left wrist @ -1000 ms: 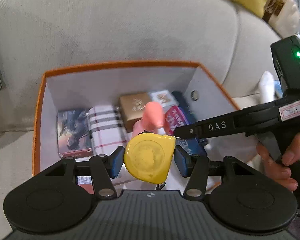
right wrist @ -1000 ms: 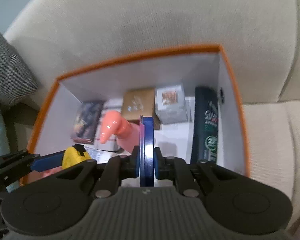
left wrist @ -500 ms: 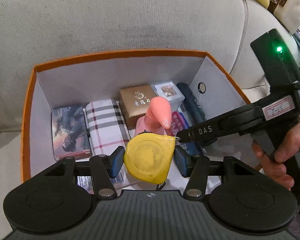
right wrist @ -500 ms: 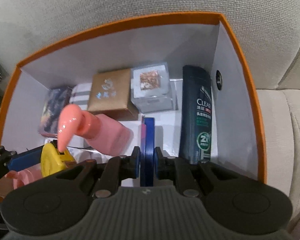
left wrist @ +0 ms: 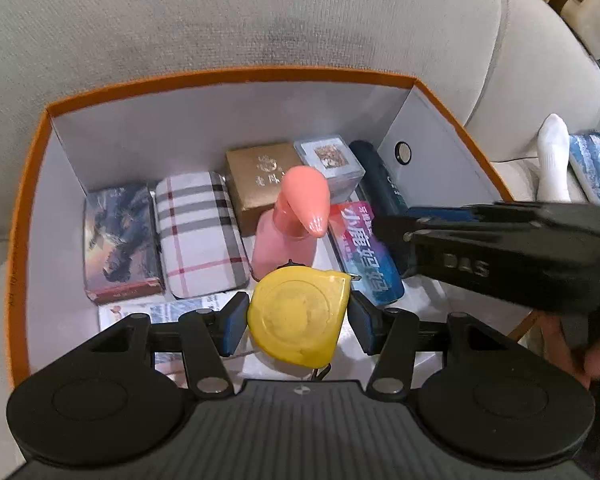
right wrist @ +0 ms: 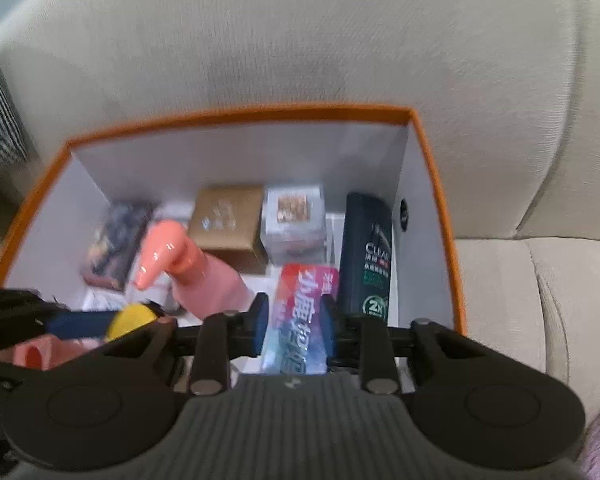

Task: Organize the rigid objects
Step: 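Lower card pack into box, open right tool while left tool lowers tape measure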

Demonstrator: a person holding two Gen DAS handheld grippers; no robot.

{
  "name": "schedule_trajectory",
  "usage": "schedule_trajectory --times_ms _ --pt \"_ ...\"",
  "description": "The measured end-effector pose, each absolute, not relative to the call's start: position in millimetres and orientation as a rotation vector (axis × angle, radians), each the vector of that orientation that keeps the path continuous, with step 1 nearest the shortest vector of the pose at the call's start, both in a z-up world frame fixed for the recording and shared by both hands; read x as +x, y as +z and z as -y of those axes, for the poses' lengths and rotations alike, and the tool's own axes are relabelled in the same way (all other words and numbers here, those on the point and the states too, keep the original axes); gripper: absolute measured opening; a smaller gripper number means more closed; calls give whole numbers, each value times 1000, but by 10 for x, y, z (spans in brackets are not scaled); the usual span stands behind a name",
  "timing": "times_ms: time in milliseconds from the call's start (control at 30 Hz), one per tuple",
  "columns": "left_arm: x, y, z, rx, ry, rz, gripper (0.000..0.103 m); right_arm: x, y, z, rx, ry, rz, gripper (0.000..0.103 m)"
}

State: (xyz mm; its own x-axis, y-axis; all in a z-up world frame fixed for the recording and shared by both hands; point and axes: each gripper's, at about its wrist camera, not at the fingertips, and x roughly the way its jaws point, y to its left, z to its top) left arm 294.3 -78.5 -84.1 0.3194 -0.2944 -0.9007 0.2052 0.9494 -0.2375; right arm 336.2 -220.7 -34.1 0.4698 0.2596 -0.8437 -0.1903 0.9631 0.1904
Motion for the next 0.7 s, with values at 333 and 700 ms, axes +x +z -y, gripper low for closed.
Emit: schedule_trajectory --times_ms 333,700 --pt "3109 -1017 916 -136 -276 -1317 61 3081 -224 2291 118 248 -838 27" --pt "3177 -1103 954 -136 -269 -1375 62 3007 -215 2333 125 262 -810 28"
